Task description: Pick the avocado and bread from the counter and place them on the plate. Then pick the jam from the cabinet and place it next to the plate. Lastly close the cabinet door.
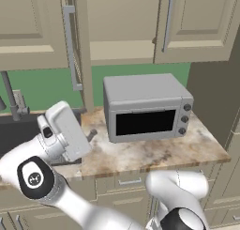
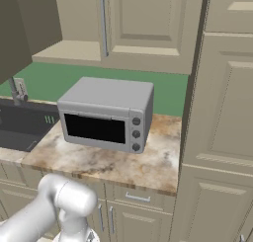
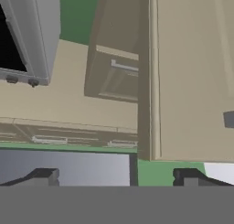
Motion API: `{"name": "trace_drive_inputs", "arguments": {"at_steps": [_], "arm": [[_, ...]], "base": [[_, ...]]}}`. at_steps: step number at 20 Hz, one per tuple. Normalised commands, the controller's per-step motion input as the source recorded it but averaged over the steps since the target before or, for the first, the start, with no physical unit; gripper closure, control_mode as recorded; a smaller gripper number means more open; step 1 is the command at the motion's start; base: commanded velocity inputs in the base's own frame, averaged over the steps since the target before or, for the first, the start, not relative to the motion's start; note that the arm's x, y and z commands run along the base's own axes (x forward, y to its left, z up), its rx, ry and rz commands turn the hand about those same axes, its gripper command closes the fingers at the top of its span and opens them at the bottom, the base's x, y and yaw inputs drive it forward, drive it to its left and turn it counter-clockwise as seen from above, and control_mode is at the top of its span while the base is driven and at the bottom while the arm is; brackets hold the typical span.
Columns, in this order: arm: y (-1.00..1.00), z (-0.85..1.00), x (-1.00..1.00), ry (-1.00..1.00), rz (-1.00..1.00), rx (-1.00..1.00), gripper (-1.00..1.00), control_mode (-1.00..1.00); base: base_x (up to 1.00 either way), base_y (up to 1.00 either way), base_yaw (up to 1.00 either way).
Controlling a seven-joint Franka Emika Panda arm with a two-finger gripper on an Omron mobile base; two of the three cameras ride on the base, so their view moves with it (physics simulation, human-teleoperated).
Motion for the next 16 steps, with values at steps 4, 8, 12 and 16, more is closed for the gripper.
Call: {"name": "trace_drive_inputs", "arguments": {"at_steps": [4, 8, 12, 16], "arm": [[0.03, 0.08, 0.17, 0.00, 0.00, 0.00, -1.00, -1.00], [0.00, 0.18, 0.11, 0.00, 0.00, 0.00, -1.00, -1.00], [0.00, 0.11, 0.11, 0.00, 0.00, 0.00, -1.00, -1.00], [0.00, 0.11, 0.11, 0.00, 0.00, 0.00, -1.00, -1.00]], "base": [[0.00, 0.00, 0.00], [0.00, 0.00, 0.00], [0.00, 0.00, 0.00], [0.00, 0.00, 0.00]]}}
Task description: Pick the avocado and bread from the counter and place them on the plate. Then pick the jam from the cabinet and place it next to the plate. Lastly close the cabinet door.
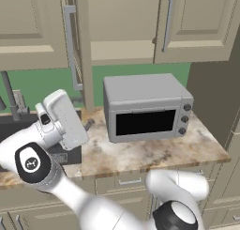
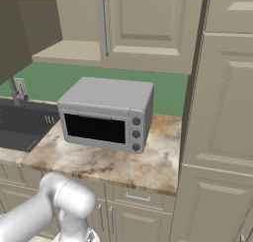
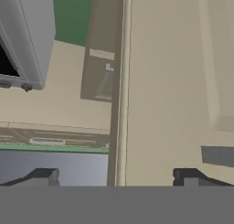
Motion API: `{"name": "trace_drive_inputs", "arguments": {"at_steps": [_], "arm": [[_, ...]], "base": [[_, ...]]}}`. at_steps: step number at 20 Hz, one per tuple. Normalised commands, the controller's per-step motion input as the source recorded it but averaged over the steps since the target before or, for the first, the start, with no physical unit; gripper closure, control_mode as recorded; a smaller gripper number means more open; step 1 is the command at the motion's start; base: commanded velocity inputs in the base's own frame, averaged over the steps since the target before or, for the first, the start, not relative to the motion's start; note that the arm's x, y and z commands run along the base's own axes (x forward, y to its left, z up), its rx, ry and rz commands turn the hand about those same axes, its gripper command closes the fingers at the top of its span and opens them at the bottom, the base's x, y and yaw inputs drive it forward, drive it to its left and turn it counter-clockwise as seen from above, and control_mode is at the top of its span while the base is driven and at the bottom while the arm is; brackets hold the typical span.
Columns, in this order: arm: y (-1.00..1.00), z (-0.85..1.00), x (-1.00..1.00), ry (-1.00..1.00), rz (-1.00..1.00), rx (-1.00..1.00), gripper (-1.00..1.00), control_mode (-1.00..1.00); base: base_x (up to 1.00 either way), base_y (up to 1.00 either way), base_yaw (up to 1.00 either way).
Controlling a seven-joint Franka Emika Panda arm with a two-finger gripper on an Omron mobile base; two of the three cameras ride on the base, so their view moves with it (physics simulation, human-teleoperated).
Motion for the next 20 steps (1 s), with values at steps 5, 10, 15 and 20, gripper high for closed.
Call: {"name": "trace_drive_inputs", "arguments": {"at_steps": [5, 10, 15, 20], "arm": [[0.00, 0.34, 0.02, 0.00, 0.00, 0.00, -1.00, -1.00], [0.00, 0.31, 0.00, 0.00, 0.00, 0.00, -1.00, -1.00], [0.00, 0.18, 0.01, 0.00, 0.00, 0.00, -1.00, -1.00], [-0.05, 0.38, 0.02, 0.00, 0.00, 0.02, -1.00, -1.00]], "base": [[0.00, 0.00, 0.00], [0.00, 0.00, 0.00], [0.00, 0.00, 0.00], [0.00, 0.00, 0.00]]}}
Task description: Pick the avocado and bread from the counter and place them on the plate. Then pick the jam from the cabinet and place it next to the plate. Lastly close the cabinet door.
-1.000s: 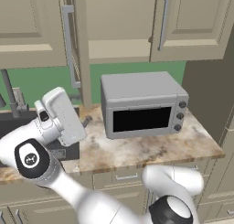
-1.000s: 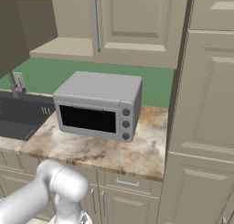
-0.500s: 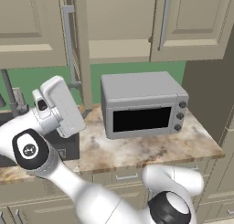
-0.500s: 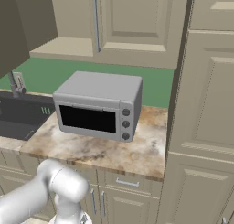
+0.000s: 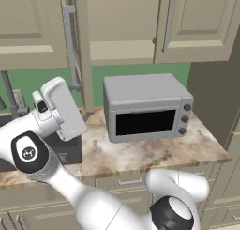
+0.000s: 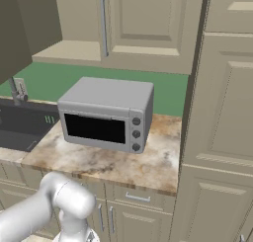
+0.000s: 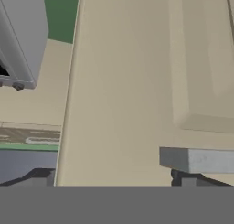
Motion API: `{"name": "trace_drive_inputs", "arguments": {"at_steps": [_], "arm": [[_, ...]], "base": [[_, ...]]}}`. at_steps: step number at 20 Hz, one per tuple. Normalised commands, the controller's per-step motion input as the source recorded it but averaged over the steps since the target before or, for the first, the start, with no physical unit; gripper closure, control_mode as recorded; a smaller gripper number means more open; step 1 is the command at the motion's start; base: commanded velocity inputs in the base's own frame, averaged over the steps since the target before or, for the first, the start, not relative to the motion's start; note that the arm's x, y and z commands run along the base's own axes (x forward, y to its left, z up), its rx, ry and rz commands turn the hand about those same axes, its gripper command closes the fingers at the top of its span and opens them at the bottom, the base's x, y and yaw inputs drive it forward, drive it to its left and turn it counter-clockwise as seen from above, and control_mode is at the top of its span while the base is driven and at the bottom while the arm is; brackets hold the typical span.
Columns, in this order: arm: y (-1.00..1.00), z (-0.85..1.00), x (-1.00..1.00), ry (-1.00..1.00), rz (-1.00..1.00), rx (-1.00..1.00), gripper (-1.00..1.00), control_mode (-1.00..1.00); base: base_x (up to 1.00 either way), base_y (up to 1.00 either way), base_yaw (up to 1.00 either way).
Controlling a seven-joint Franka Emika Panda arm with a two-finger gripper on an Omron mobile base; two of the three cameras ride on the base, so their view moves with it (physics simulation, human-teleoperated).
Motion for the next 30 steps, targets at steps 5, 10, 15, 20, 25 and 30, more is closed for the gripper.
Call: {"name": "trace_drive_inputs", "arguments": {"at_steps": [5, 10, 15, 20, 25, 30], "arm": [[-0.44, 0.72, 0.00, 0.00, 0.00, 0.12, -1.00, -1.00], [-0.57, 0.66, 0.04, 0.00, 0.00, 0.15, -1.00, -1.00], [-0.64, 0.63, 0.05, 0.00, 0.00, 0.16, -1.00, -1.00], [-0.70, 0.73, 0.18, 0.03, 0.01, 0.17, -1.00, -1.00], [-0.78, 0.72, 0.20, 0.07, 0.16, 0.19, -1.00, -1.00], [-0.68, 0.44, 0.44, 0.09, 0.33, 0.14, -1.00, -1.00]], "base": [[0.00, 0.00, 0.00], [0.00, 0.00, 0.00], [0.00, 0.00, 0.00], [0.00, 0.00, 0.00], [0.00, 0.00, 0.00], [0.00, 0.00, 0.00]]}}
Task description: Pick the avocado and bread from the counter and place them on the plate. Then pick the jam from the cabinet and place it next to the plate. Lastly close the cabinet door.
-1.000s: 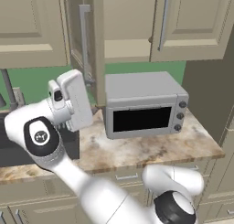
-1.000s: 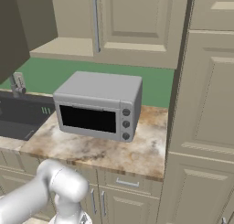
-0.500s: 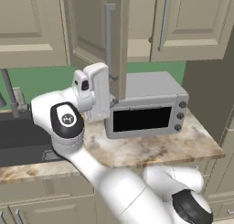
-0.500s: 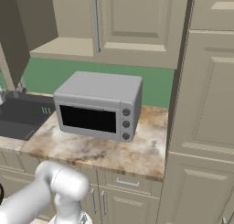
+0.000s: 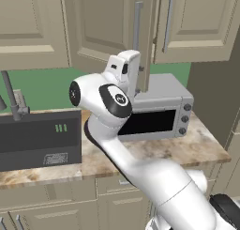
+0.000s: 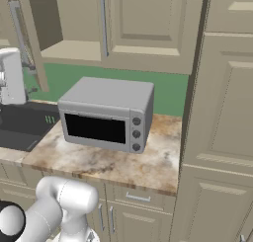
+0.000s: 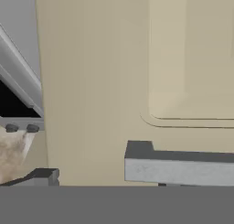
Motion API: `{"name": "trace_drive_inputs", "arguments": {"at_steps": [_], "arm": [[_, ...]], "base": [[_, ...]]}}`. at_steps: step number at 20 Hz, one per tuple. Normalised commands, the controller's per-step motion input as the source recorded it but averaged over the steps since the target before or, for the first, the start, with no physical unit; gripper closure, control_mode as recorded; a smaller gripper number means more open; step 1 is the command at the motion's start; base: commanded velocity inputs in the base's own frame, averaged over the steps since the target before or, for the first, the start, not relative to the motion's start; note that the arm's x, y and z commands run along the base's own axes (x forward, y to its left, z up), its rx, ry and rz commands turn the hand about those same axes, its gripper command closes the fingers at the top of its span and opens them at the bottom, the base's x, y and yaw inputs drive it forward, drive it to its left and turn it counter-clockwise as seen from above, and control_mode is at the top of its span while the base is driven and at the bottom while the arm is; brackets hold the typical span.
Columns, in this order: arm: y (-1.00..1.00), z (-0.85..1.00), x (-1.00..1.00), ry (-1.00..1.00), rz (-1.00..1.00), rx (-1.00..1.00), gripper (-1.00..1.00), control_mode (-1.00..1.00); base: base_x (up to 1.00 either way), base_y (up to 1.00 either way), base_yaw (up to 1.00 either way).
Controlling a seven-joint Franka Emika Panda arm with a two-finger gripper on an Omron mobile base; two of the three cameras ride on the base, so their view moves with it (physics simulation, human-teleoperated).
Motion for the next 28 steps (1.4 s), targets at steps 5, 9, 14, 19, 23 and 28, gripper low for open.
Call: {"name": "trace_drive_inputs", "arguments": {"at_steps": [5, 9, 14, 19, 23, 28], "arm": [[-0.63, 0.27, 0.49, 0.15, 0.44, 0.06, -1.00, -1.00], [-0.69, -0.04, 0.64, 0.21, 0.49, 0.01, -1.00, -1.00], [-0.57, -0.52, 0.99, 0.27, 0.51, 0.00, -1.00, -1.00], [-0.42, -0.31, 1.00, 0.31, 0.48, 0.00, -1.00, -1.00], [-0.27, -0.03, 1.00, 0.27, 0.41, 0.00, -1.00, -1.00], [-0.10, 0.00, 1.00, 0.17, 0.35, 0.00, -1.00, -1.00]], "base": [[0.00, 0.00, 0.00], [0.00, 0.00, 0.00], [0.00, 0.00, 0.00], [0.00, 0.00, 0.00], [0.00, 0.00, 0.00], [0.00, 0.00, 0.00]]}}
